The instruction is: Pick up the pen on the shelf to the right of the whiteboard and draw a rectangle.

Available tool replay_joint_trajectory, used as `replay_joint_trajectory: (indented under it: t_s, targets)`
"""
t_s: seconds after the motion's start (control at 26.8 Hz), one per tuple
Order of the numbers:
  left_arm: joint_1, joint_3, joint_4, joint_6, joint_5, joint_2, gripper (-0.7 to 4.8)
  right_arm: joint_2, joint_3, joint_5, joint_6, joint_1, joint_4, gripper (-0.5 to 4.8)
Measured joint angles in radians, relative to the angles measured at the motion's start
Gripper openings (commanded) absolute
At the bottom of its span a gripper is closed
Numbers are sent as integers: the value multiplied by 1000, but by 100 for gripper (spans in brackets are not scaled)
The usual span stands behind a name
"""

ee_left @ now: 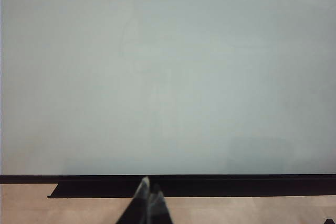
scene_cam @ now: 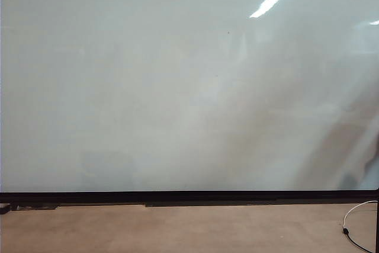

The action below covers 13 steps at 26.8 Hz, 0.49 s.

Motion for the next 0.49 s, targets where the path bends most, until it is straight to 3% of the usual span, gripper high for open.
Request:
replay_joint_trajectory:
  t_s: [0.49]
  targets:
    - [0,0,0,0,0,0,-4,52,67,-15,18,2,3,324]
